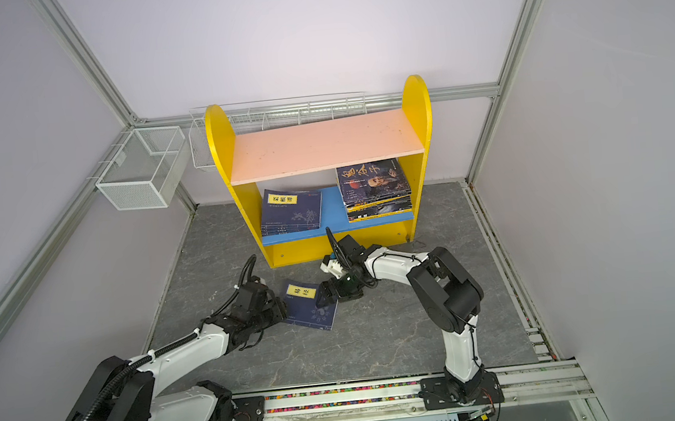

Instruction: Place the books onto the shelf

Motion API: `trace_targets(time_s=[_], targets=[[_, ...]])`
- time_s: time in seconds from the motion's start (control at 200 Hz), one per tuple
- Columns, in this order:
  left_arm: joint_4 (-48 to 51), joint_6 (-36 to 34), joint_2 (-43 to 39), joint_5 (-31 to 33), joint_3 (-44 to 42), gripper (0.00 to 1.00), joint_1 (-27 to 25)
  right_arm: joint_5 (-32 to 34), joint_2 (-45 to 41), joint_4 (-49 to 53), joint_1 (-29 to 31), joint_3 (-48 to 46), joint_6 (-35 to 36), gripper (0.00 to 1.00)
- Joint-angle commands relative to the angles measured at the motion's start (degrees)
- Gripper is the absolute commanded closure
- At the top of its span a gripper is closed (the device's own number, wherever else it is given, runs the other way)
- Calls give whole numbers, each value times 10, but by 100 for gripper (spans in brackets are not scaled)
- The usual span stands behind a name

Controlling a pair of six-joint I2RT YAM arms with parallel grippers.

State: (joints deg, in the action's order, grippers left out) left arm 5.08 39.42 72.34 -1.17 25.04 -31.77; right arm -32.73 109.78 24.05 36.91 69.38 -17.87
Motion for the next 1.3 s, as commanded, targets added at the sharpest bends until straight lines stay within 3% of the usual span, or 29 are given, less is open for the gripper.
trace_targets(time_s=[0.0,0.125,0.225,0.495,0.805,1.0,1.295], targets=[[21,-13,28,-52,9,45,-14,46,-11,-15,-24,31,-23,3],[17,-6,26,-33,11,45,-14,127,-33,12,-42,22,-24,2],[12,1,17,-17,10,45,-14,144,-59,10,-42,-16,-24,3],[26,17,39,17,36,45,-13,88,-70,-11,8,-91,-16,7],[20,-23,121,-39,60,51,-17,43,-34,-52,17,-88,-45,13],[11,-26,131,-72,61,52,-23,6,-65,-99,2,-82,-77,32],[-16,-22,121,-110,61,52,-23,-17,-136,-145,-13,-86,-100,44]])
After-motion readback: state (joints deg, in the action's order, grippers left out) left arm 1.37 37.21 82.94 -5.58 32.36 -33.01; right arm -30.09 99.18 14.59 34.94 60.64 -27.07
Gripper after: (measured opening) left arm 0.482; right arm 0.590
